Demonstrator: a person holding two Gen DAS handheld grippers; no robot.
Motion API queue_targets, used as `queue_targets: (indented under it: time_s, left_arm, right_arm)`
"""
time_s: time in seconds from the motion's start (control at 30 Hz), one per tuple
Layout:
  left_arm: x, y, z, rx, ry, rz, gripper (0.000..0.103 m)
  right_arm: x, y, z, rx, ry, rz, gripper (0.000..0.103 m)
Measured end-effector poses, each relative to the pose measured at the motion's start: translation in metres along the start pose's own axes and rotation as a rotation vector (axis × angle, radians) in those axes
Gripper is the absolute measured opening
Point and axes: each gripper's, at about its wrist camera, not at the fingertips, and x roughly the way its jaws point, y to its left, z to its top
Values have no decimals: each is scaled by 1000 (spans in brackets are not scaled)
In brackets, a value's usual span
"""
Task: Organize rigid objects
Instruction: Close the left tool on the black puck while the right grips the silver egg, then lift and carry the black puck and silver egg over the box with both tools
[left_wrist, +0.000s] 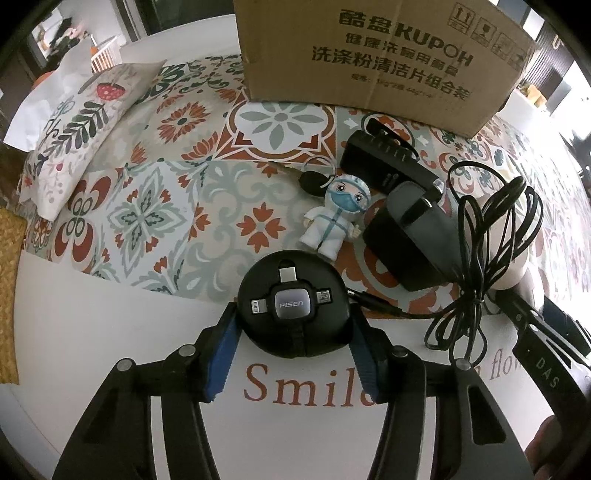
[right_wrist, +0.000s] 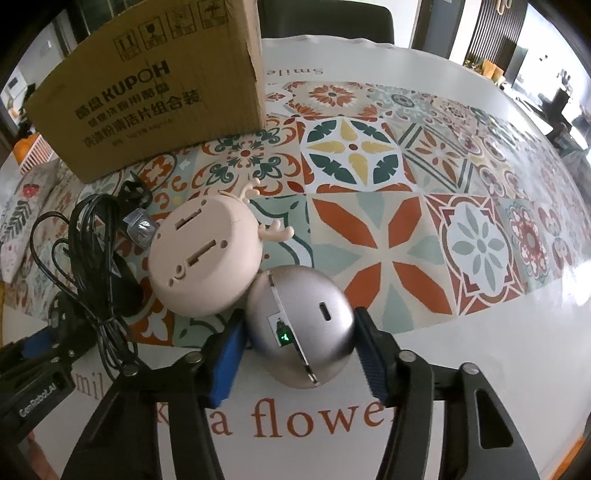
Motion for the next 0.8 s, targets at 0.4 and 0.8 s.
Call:
queue_targets:
  time_s: [0.4, 0.8]
  left_arm:
    - [-8, -6, -12, 28, -8, -17, 56]
    - [-51, -11, -25, 64, -97, -32, 56]
  right_arm:
    - [-14, -6, -11, 9, -26, 34, 57]
    - [-42, -7, -15, 22, -66, 56, 57]
